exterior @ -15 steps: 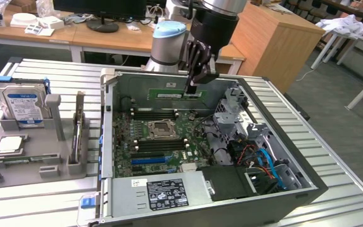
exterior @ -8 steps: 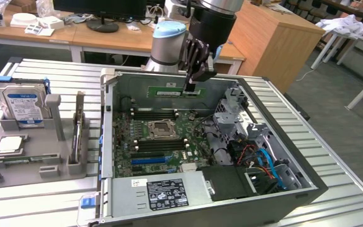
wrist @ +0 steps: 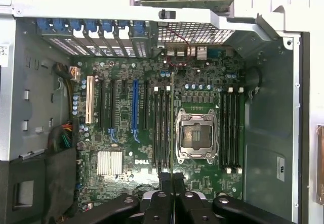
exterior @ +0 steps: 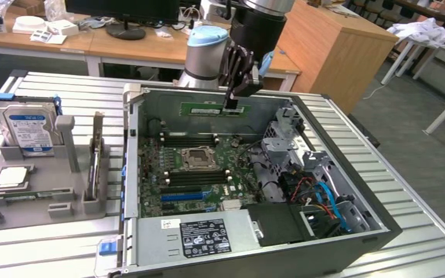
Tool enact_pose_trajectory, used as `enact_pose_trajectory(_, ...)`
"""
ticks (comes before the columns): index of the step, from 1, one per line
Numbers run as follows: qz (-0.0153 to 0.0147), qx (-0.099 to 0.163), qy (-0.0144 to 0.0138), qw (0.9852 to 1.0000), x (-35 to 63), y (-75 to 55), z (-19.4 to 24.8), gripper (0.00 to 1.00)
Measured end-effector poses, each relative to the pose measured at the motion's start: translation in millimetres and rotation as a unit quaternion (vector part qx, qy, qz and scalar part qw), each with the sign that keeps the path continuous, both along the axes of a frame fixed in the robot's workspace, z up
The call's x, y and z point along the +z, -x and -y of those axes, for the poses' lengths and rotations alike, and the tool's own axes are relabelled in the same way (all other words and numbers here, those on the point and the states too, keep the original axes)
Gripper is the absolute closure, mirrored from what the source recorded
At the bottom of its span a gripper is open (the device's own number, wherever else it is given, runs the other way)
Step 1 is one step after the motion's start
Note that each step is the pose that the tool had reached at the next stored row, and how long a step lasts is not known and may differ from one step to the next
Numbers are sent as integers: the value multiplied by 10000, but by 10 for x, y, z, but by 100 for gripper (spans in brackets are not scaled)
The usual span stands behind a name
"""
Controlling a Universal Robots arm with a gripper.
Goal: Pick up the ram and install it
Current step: 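Pick up the ram and move it above insertion slot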
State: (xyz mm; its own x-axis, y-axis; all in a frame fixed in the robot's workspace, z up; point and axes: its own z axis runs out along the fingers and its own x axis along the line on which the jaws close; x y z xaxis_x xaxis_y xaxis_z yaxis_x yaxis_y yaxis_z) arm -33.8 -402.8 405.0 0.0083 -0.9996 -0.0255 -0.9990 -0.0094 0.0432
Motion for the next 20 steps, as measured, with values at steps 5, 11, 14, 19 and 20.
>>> enact_pose_trajectory(5,0,-1,-1,10000,-1,1,0,87)
enact_pose_trajectory(11,2,-2,-13,10000,-66,1,0,87)
enact_pose_trajectory(14,2,-3,-17,10000,-107,1,0,87)
enact_pose_trajectory(19,3,-12,-33,10000,-174,1,0,87)
enact_pose_trajectory(20,3,-14,-34,10000,-187,1,0,87)
